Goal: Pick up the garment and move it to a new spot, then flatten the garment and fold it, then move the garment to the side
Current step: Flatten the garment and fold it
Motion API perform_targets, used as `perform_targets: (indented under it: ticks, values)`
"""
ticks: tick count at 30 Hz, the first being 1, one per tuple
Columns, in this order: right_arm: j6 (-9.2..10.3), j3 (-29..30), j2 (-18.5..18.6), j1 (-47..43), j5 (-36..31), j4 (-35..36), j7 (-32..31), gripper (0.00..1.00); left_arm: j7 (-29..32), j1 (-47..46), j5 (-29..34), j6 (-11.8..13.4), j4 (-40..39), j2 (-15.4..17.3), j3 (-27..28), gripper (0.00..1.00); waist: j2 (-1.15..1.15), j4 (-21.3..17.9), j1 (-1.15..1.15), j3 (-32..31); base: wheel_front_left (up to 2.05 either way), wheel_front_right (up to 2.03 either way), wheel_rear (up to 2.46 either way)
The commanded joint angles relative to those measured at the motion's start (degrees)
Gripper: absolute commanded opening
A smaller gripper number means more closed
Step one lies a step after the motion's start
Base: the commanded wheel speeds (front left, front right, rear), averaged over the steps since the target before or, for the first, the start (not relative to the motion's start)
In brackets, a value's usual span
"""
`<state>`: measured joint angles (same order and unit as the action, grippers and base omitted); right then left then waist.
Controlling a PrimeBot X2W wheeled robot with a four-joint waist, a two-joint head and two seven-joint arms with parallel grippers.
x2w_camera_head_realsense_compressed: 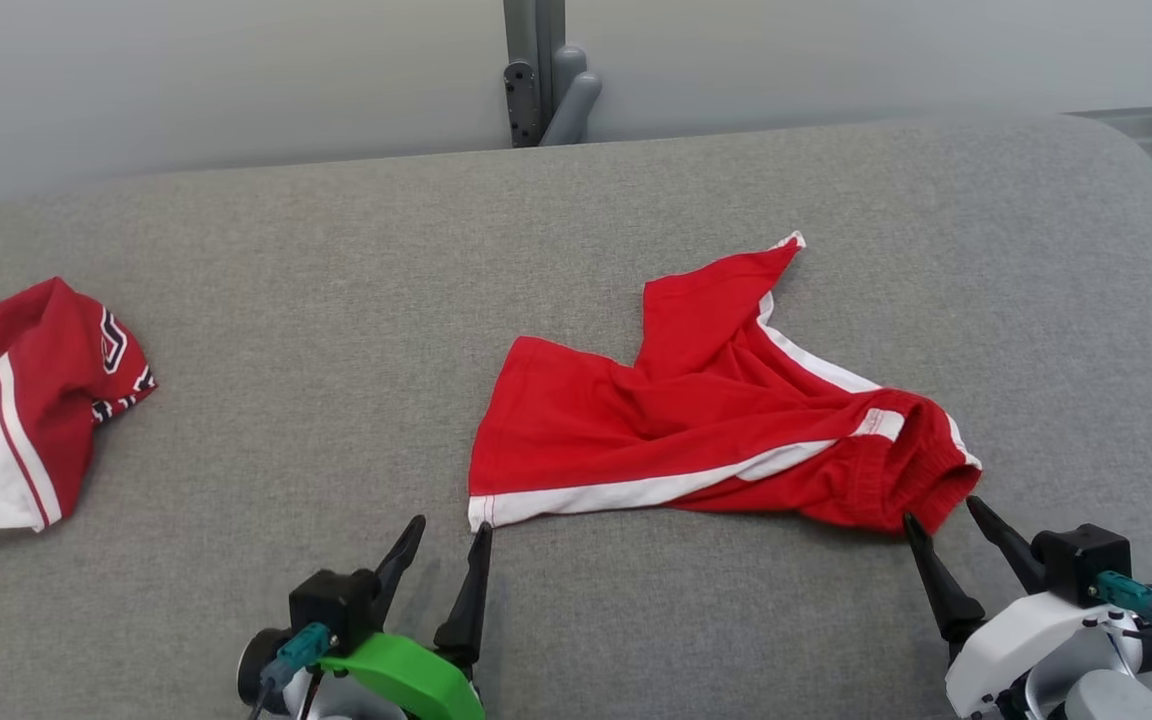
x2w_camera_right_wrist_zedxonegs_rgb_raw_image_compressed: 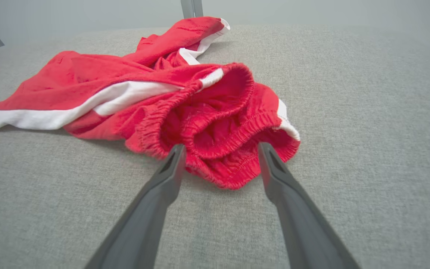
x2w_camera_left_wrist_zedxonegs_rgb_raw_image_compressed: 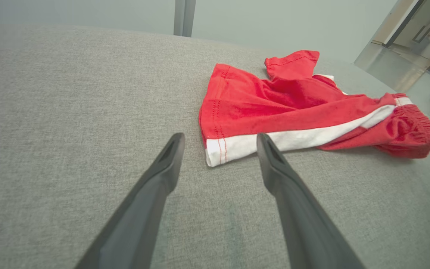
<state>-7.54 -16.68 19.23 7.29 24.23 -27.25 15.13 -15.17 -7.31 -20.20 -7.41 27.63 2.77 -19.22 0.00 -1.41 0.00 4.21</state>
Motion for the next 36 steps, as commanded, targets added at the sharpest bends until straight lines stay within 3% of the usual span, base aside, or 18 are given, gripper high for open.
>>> perform_targets:
  ticks: [1,13,24,26,27,29,36]
  values:
    - [0.10,0.7,-0.2,-0.7,-0.5,0.7,0.0,1.00,0.0,-1.7,-1.2,-0.1,1.2,0.2,-0.6,1.00,0.00,-1.2,0.00,1.0,0.00,0.00,0.00]
    - [0.10,2.7,-1.2,0.5,-2.0,3.0,0.0,1.00,0.1,-7.0,-6.1,-0.1,7.7,0.9,-1.1,1.00,0.00,-5.6,0.00,4.8,0.00,0.00,0.00]
    - [0.10,6.3,-2.1,0.9,-4.1,7.0,0.0,1.00,0.1,-10.2,-6.0,-0.1,10.9,1.2,0.2,0.97,0.00,-7.5,0.00,7.4,0.00,0.00,0.00]
    - [0.10,6.8,-2.3,0.9,-4.3,7.4,0.0,1.00,0.1,-10.0,-5.7,-0.1,10.2,1.2,0.0,0.47,0.00,-7.5,0.00,7.5,0.00,0.00,0.00]
    - [0.10,7.0,-2.5,0.9,-4.3,7.6,0.0,1.00,0.1,-9.9,-5.6,-0.1,9.9,1.2,-0.1,0.28,0.00,-7.4,0.00,7.6,0.00,0.00,0.00]
    - [0.10,7.3,-2.9,0.8,-4.5,7.8,0.0,1.00,0.1,-9.6,-5.0,-0.1,8.7,1.5,-0.6,0.00,0.00,-7.3,0.00,7.6,0.00,0.00,0.00]
    - [0.10,8.1,-3.9,1.4,-3.9,10.3,0.0,1.00,0.1,-10.6,-3.7,-0.1,2.6,2.7,2.3,0.00,0.00,-6.8,0.00,8.2,0.00,0.00,0.00]
